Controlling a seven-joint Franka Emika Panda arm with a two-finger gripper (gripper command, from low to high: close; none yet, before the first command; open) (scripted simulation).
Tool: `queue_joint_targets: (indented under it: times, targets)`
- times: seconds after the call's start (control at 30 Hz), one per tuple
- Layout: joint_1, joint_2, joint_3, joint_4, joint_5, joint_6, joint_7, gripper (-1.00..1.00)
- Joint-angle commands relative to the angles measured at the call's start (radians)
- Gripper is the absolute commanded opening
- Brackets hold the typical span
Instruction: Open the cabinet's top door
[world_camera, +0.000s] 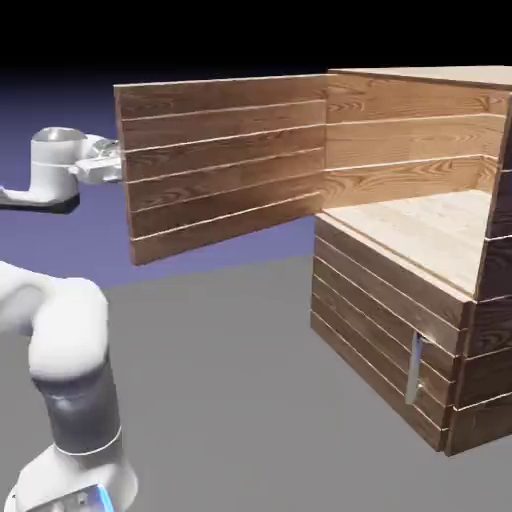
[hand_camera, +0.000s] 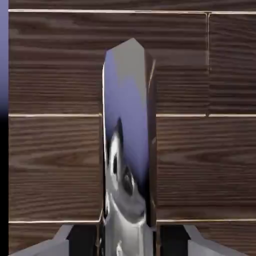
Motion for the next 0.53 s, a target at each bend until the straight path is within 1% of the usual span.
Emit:
queue_joint_targets:
  times: [0.0, 0.23, 0.5]
  targets:
    - [-0.036, -0.003, 0.025, 0.036, 0.010, -0.022, -0.006, -1.00]
    - [-0.277, -0.052, 0.164, 0.290, 0.068, -0.176, -0.062, -1.00]
    - [-0.521, -0.133, 0.261, 0.580, 0.100, -0.341, -0.150, -1.00]
